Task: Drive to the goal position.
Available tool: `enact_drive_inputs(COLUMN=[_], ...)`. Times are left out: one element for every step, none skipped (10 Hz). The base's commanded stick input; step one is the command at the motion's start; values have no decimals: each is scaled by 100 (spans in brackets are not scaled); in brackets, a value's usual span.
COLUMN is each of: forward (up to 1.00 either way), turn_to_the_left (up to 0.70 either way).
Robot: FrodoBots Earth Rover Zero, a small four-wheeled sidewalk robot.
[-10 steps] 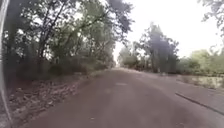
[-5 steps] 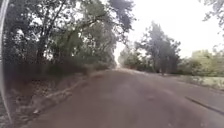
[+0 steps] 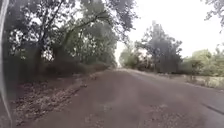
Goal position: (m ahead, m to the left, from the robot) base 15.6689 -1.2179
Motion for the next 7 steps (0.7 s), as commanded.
enact_drive_inputs(forward=[70, 70, 70, 70, 70, 70, 70], turn_to_the_left=[11, 3, 0, 0, 0, 0, 0])
